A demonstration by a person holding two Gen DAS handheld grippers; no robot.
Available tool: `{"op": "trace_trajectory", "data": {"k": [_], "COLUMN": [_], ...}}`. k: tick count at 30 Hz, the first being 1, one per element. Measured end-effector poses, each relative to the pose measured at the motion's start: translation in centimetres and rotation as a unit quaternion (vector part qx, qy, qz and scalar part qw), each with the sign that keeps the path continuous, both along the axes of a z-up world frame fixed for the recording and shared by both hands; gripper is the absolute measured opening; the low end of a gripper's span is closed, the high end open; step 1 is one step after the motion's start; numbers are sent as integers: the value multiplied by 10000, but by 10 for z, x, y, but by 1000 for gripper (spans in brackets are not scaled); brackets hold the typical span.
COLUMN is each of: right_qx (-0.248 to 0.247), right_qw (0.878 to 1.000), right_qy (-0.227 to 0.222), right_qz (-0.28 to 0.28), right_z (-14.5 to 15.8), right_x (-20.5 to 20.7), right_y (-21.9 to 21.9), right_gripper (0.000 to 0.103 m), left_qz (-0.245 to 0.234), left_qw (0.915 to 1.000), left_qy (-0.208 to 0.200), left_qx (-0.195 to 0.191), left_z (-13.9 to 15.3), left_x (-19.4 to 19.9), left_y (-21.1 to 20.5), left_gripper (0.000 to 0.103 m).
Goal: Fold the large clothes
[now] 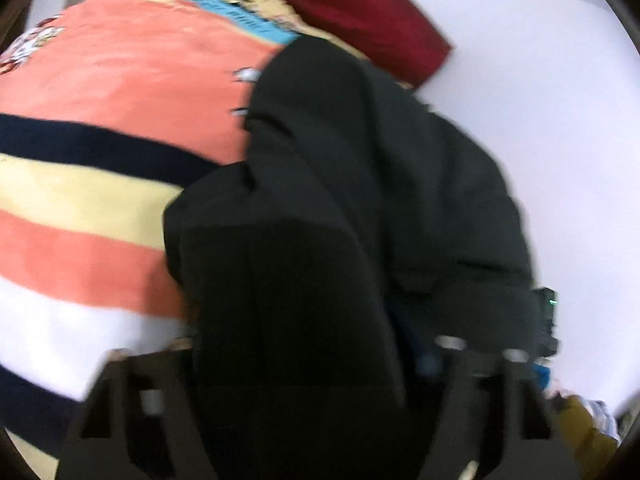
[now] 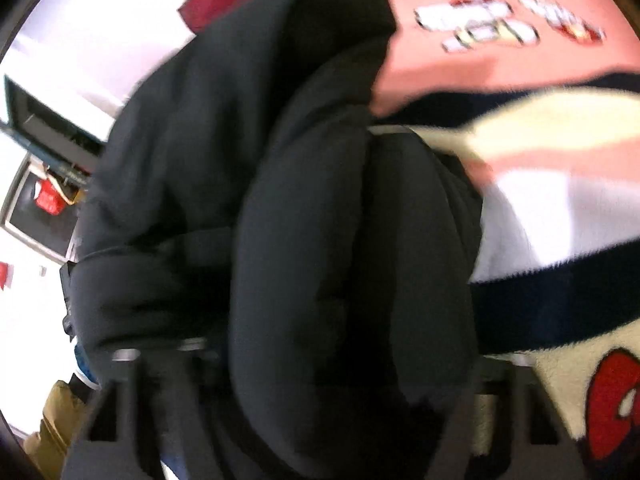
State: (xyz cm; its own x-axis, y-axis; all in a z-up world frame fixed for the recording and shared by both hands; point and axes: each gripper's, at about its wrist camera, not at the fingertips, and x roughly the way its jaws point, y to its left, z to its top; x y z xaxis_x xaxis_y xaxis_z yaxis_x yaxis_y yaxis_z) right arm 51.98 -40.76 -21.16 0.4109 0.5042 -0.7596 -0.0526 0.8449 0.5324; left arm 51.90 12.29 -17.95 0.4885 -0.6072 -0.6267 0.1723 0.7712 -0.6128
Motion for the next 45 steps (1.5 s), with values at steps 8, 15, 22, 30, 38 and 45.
{"op": "trace_trajectory", "data": {"k": [8,15,22,30,38,45], "right_qx": [-575,-597,-342,-629,-1349,-1564], "right_qw": [9918,9835,9901,9954,9846,9763], "right_qy": [-1120,-1655,-1321,-645,-869,-1400], "right_qz": [226,416,317,-334,-702,-526], "right_z": [88,150,113,49,74,113], "right_x": [-19,-61,-90,-97,-106,-102], "right_y": [42,51,37,4,-9,21], "right_gripper": [21,20,21,54,79,80], "left_qz": [-69,-79,-87,448,796,1103], "left_qw": [9969,9936,9966,9966,9937,9842], "left_qy": [-768,-1107,-720,-209,-305,-597], "left_qx": [169,192,381,655,724,1252], "left_z": [80,122,86,40,57,94], "left_x": [-25,-75,-112,-113,-125,-122], "left_y": [-27,-16,1,30,58,52], "left_gripper": [20,20,20,45,59,60]}}
